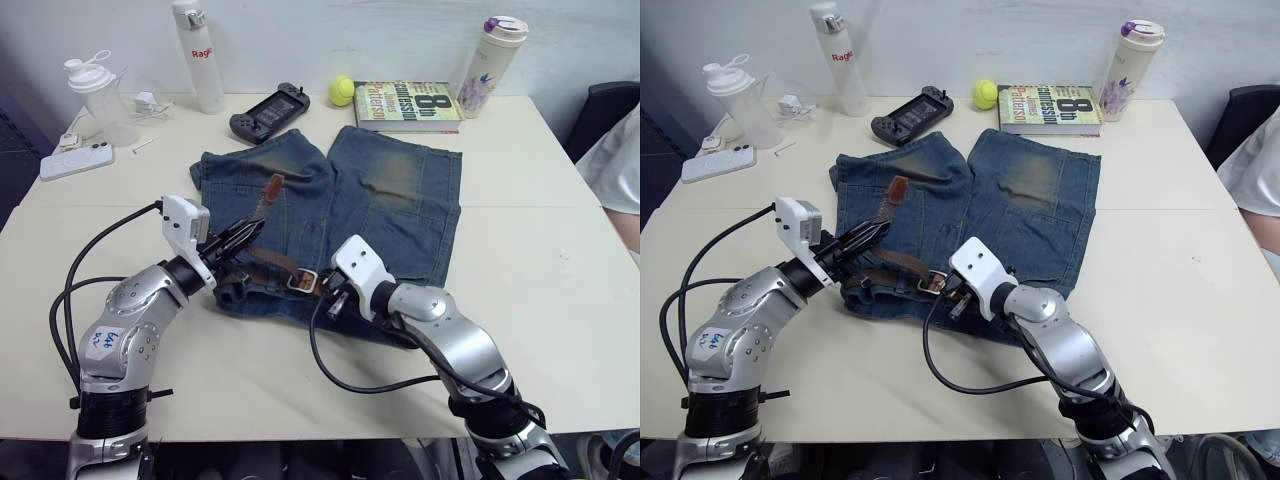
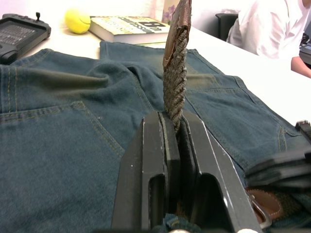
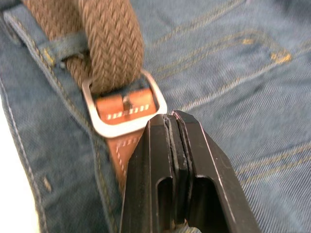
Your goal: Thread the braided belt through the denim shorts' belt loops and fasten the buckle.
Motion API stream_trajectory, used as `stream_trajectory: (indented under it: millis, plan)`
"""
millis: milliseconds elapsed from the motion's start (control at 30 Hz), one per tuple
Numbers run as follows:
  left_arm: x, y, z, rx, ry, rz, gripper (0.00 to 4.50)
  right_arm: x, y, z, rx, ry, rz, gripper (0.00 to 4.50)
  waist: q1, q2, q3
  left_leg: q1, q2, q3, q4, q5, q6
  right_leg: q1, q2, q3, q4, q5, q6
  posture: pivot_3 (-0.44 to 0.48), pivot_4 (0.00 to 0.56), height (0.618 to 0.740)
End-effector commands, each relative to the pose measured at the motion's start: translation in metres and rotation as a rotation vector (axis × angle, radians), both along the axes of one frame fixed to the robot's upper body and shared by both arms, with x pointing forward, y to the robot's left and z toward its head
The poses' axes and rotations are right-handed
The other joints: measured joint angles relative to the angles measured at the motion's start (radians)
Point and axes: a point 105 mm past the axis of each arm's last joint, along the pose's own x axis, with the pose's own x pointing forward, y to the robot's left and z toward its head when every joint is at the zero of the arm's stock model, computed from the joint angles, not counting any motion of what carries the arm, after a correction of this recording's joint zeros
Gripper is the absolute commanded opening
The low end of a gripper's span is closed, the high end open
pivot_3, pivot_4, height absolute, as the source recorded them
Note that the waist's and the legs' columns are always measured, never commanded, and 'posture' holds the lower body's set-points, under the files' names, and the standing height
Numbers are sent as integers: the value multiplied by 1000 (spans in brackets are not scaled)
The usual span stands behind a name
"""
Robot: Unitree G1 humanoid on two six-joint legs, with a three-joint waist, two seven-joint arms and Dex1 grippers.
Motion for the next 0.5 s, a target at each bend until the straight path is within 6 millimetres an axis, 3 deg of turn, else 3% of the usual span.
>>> stream_trajectory:
  millis: [33, 500]
  plan:
    - [-2, -1, 8, 4, -42, 0, 0, -2, 2, 17, 18, -59, 37, 24, 0, 0, 0, 0, 0, 0, 0, 0, 0, 0, 0, 0, 0, 0, 0, 0, 150, 740]
    - [-1, -1, 8, 1, -42, 11, 0, -9, 18, -1, -19, -16, 98, 24, -1, 0, 0, 0, 0, 0, 0, 0, 0, 0, 0, 0, 0, 0, 0, 0, 150, 740]
